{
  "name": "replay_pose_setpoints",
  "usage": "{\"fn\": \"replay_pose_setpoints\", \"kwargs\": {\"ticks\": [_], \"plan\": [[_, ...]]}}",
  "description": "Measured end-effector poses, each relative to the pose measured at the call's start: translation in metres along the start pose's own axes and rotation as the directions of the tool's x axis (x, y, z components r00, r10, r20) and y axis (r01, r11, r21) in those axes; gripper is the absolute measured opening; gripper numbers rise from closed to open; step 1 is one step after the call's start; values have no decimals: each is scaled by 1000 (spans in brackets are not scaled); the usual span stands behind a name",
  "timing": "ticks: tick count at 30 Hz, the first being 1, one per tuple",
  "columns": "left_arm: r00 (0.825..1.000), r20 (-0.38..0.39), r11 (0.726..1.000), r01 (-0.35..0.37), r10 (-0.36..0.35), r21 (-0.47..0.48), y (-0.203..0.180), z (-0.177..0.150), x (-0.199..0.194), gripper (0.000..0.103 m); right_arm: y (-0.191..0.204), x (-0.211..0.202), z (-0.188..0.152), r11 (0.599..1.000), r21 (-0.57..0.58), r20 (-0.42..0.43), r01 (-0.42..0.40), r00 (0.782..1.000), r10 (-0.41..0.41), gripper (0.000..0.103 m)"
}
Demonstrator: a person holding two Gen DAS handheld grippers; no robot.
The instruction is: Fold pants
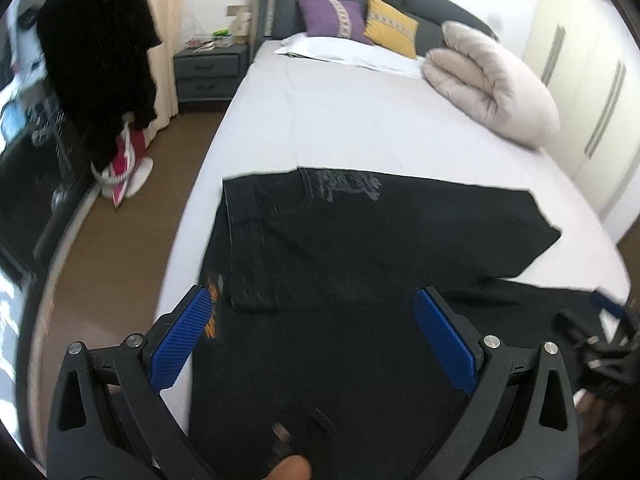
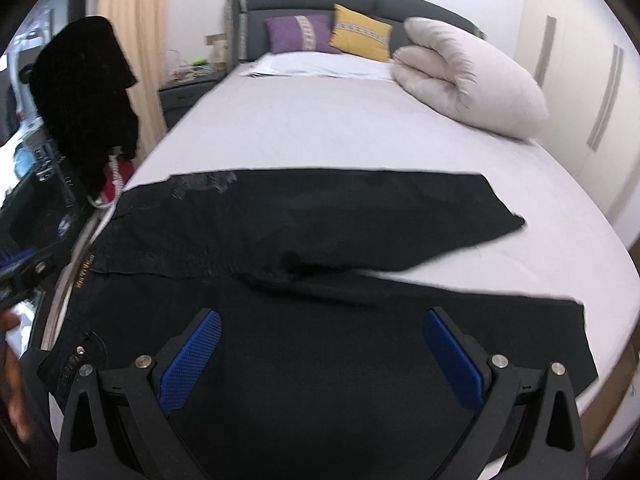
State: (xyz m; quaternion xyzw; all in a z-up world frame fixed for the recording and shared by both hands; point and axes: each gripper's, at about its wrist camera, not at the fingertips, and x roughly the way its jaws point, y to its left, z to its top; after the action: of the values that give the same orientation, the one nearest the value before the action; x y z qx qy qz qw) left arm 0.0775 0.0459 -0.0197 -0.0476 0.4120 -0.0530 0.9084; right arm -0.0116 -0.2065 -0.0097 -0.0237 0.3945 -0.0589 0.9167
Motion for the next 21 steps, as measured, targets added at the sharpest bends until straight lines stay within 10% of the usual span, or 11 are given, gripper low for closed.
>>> {"fn": "replay_pose_setpoints", "kwargs": {"ticks": [12,21], "plan": [[996,-84,999,-43,44,20,52,95,107,103,-1,75,78,961,-231,-23,-153,988,152,101],[939,-297,901,273,-173,337,46,169,227,96,1,139,114,811,-467,-179,-352,936,303,82]]}}
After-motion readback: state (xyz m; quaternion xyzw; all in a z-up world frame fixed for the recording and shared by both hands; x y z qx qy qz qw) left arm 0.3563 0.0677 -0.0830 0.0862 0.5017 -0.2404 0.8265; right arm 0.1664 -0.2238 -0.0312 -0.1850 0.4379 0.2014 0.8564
